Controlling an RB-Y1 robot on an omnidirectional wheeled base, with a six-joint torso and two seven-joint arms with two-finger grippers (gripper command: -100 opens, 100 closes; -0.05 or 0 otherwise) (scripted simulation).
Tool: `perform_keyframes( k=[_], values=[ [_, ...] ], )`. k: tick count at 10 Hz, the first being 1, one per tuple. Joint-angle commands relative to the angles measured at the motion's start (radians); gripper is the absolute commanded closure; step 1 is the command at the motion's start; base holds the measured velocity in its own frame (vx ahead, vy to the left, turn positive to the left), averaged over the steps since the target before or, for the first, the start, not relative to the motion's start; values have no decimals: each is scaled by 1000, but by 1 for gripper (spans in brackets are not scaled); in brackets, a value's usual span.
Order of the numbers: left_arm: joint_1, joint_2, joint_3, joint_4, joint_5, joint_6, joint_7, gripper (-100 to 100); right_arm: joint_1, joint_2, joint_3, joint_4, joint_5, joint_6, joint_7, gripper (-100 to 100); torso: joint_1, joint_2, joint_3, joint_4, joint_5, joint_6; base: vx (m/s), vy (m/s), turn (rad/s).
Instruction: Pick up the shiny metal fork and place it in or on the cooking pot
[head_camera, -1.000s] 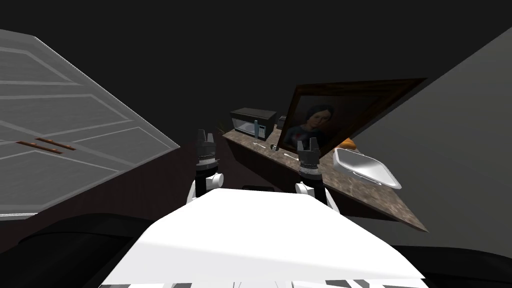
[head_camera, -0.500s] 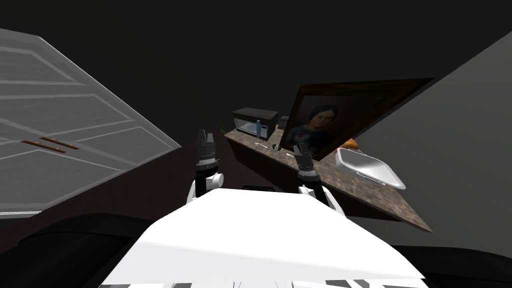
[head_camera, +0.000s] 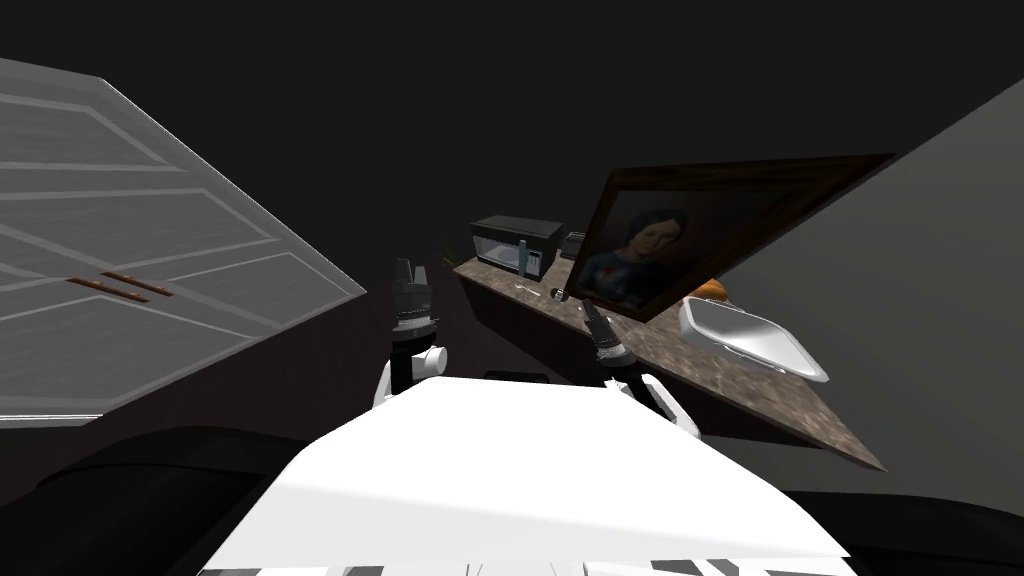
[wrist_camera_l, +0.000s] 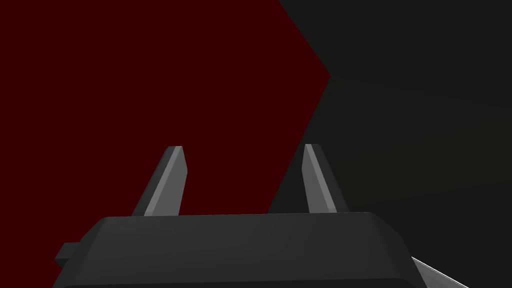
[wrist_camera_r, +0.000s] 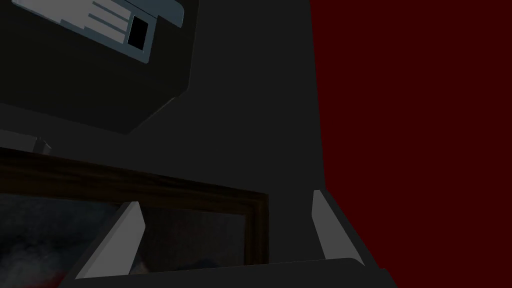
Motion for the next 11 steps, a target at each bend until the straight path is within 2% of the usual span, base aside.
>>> perform_keyframes(
  k=[1, 2, 3, 4, 5, 6, 7, 8, 9, 10, 11],
  values=[
    [0, 0, 0, 0, 0, 0, 0, 0, 8, -44, 1, 30, 12, -8, 10, -100, 0, 0, 0, 0, 0, 0, -8, 62, 7],
    [0, 0, 0, 0, 0, 0, 0, 0, 10, -77, 8, 73, 36, -16, 26, -100, -1, 0, 0, 0, 0, 0, 4, 53, 32],
    [0, 0, 0, 0, 0, 0, 0, 0, 10, -92, 8, 73, 36, -16, 26, -100, -1, -1, 0, 0, 0, 0, 0, 50, 17],
    [0, 0, 0, 0, 0, 0, 0, 0, 12, -129, 16, 111, 60, -24, 43, -100, -1, -1, 0, 0, 0, 0, -11, 62, 35],
    [0, 0, 0, 0, 0, 0, 0, 0, 12, -140, 16, 117, 60, -24, 43, -100, -1, 0, 0, 0, 0, 0, -16, 50, 13],
    [0, 0, 0, 0, 0, 0, 0, 0, 14, -178, 23, 163, 85, -32, 60, -100, -1, 0, 0, 0, 0, 0, -5, 71, 38],
    [0, 0, 0, 0, 0, 0, 0, 0, 14, -189, 23, 163, 85, -32, 60, -100, 0, 0, 0, 0, 0, 0, -5, 57, 16],
    [0, 0, 0, 0, 0, 0, 0, 0, 16, -225, 30, 209, 110, -39, 77, -100, -1, 0, 0, 0, 0, 0, -7, 61, 41],
    [0, 0, 0, 0, 0, 0, 0, 0, 16, -239, 30, 209, 110, -39, 77, -100, -1, 0, 0, 0, 0, 0, -11, 49, 20],
    [0, 0, 0, 0, 0, 0, 0, 0, 17, -279, 37, 251, 135, -45, 94, -100, -1, 0, 0, 0, 0, 0, -16, 52, 50],
    [0, 0, 0, 0, 0, 0, 0, 0, 17, -289, 37, 256, 135, -45, 94, -100, -1, 0, 0, 0, 0, 0, -11, 53, 19]
  ],
)
